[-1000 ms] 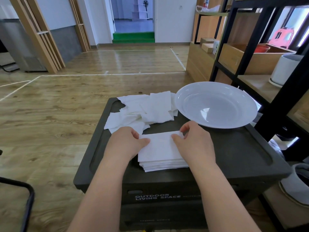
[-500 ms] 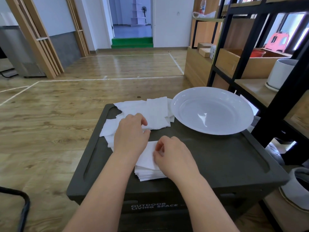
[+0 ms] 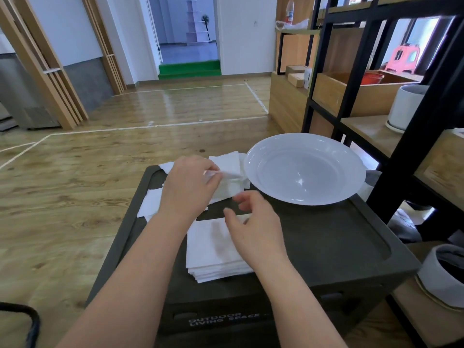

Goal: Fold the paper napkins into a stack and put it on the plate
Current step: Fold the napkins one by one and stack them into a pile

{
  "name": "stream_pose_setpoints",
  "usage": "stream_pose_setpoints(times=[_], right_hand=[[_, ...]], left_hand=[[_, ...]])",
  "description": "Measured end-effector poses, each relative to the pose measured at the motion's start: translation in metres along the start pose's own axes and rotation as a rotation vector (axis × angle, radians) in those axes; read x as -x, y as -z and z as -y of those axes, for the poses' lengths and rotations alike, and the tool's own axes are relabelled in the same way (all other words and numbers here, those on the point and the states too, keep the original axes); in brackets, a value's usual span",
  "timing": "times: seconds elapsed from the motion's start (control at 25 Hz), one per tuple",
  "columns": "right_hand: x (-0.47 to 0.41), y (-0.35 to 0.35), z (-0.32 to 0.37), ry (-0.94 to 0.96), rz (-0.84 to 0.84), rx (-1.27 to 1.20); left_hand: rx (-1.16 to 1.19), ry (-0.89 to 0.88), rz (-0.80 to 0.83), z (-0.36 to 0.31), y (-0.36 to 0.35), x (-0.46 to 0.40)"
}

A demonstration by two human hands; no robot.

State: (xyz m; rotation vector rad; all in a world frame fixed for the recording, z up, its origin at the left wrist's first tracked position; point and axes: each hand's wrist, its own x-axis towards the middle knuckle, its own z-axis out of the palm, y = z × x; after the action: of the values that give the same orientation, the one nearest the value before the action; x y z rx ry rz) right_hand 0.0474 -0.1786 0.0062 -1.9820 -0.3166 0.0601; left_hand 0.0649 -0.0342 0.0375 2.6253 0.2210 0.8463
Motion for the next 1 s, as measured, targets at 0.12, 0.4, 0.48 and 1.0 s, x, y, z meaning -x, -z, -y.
stream_pose_setpoints(times=[0.12,0.4,0.48,1.0], right_hand=[[-0.001,0.008,0.008,-0.101,-0.038,-0.327],[0.0,0.017,0.008,-0.253,0.172,-0.665],[-0.001,0.016,0.004,-0.267,0.107,-0.656],[0.008,0.027,0.017,-0.123,0.222,-0.348]], left_hand=[[0.543,0.194,-0.101,-0.018,0.033,0.019],[1.296,0.713,0.01,-0.026,0.043,0.071],[1.216,0.765,0.105,-0.022,0.035,0.08],[1.222,0.739,-0.538,0.031,0.111,0.085]])
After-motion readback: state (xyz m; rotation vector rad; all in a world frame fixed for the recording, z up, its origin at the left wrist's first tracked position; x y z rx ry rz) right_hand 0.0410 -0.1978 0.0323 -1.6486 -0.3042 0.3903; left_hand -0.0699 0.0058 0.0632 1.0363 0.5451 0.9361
